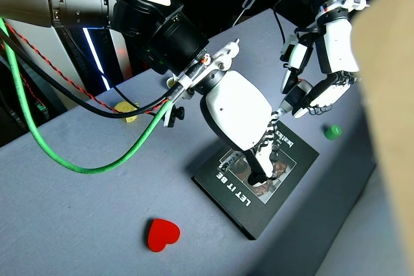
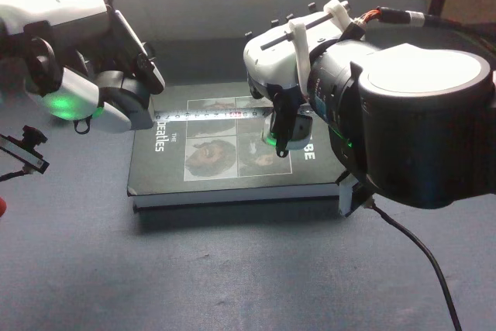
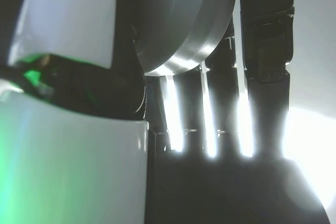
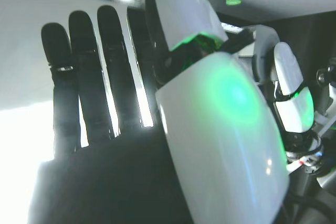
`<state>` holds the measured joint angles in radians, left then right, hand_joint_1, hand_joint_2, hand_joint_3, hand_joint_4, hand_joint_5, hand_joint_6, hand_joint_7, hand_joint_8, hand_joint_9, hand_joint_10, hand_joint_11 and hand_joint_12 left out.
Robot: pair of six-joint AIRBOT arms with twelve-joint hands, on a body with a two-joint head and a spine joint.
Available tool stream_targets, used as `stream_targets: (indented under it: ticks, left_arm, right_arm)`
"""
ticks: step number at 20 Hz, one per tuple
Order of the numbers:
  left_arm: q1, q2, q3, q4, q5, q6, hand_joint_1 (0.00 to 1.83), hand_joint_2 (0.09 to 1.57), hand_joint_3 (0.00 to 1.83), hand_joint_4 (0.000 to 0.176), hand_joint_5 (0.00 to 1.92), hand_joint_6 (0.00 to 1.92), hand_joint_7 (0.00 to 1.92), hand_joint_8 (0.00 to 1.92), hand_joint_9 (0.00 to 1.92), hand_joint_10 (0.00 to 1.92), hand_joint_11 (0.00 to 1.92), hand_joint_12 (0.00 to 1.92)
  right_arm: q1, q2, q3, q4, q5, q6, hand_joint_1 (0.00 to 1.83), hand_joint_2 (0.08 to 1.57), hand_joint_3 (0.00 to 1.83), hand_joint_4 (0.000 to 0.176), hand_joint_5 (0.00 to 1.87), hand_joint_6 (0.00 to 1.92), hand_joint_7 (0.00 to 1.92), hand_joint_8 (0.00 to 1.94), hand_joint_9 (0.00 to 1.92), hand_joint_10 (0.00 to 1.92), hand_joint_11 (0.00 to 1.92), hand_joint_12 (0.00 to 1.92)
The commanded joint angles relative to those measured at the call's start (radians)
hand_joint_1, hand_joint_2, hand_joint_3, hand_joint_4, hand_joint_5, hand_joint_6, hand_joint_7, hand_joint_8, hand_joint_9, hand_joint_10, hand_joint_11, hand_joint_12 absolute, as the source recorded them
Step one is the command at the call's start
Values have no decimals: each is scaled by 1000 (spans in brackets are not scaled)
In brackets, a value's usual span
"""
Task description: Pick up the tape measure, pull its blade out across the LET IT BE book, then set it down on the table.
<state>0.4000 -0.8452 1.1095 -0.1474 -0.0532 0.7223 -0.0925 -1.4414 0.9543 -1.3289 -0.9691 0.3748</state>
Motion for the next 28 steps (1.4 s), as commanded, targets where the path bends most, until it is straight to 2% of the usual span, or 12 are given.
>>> stream_targets:
  ticks: [1,15,16,17,18,19,23,27,28]
  left_arm:
    - [-11,-1,1,-8,-115,-4,1403,1022,0,0,1356,3,1151,700,1113,1037,1456,173]
    - [-7,-1,-1,-11,-116,-4,1404,1021,0,0,1349,1,1169,676,1114,1032,1474,155]
    - [-7,-1,-1,-13,-116,-4,1404,1021,0,0,1353,2,1166,678,1113,1036,1473,153]
    - [-7,-1,-1,-13,-116,-4,1404,1021,0,0,1353,2,1166,678,1113,1036,1473,153]
    - [-6,-1,-1,-15,-117,-4,1404,1021,0,0,1353,2,1162,683,1111,1039,1473,150]
    - [-6,-1,-1,-17,-117,-4,1404,1022,0,0,1352,2,1163,683,1111,1040,1473,149]
    - [-6,-1,-4,-18,-118,-4,1403,1022,0,0,1341,3,1185,653,1100,1048,1483,146]
    - [-1,0,-5,-18,-120,-4,1404,1022,0,0,1342,2,1181,660,1105,1043,1476,140]
    - [-1,0,-5,-18,-121,-4,1405,1018,0,0,1336,5,1209,606,1121,1013,1475,135]
  right_arm:
    - [5,2,2,-83,0,-2,998,1151,1,0,669,8,671,12,641,11,308,959]
    - [8,3,3,-84,1,-3,1009,1158,1,0,671,3,675,5,661,13,308,957]
    - [8,3,3,-84,1,-3,1058,1177,0,0,825,936,887,35,848,54,413,1011]
    - [8,3,3,-85,2,-3,1058,1177,0,0,825,936,887,35,848,54,413,1011]
    - [8,3,3,-86,2,-4,1160,1155,33,0,870,1169,886,837,952,80,491,1063]
    - [8,3,3,-86,2,-4,1176,1174,6,8,859,1237,880,1025,1014,101,536,1109]
    - [8,4,3,-88,2,-5,1184,1167,0,31,860,1203,916,1062,1064,123,596,1161]
    - [7,5,2,-95,5,-4,1176,1182,1,27,840,1249,876,1107,1057,126,569,1157]
    - [7,6,2,-98,5,-4,1176,1182,1,27,839,1250,876,1108,1057,126,567,1156]
